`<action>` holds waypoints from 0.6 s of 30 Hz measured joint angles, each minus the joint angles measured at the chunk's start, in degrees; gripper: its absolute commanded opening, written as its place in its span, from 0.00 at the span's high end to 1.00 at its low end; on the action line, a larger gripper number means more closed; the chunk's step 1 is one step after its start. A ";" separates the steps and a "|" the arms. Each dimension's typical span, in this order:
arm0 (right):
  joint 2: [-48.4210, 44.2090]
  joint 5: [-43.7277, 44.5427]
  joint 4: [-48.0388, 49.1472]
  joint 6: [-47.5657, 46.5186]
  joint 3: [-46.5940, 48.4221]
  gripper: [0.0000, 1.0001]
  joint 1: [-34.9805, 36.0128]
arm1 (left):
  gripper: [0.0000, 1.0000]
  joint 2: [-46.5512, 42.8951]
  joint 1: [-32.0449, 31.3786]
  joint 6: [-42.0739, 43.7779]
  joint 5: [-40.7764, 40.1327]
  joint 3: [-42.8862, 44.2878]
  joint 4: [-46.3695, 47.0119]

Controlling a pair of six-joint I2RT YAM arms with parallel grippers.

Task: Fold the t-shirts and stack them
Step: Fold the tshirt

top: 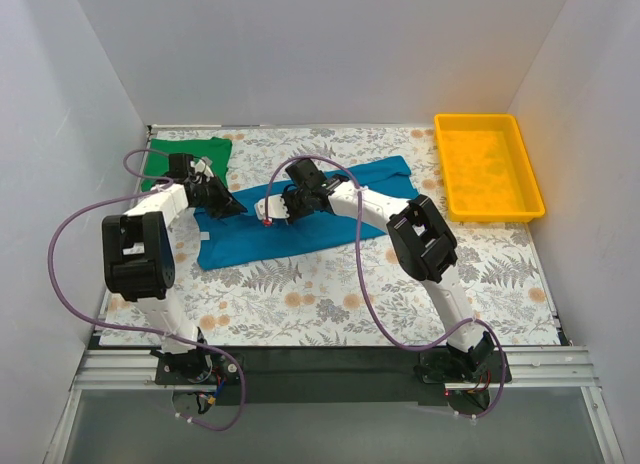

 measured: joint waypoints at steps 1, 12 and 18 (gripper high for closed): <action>0.00 0.37 0.31 0.28 0.00 0.99 0.00 | 1.00 0.68 0.00 -0.07 -0.31 0.50 0.24; -0.02 3.80 2.54 3.21 -0.35 0.99 0.00 | 1.00 8.13 -0.02 -1.05 -1.40 6.58 0.94; -0.07 5.27 3.93 4.50 -1.79 0.99 0.07 | 1.00 10.95 -0.22 -1.49 -2.27 8.57 0.96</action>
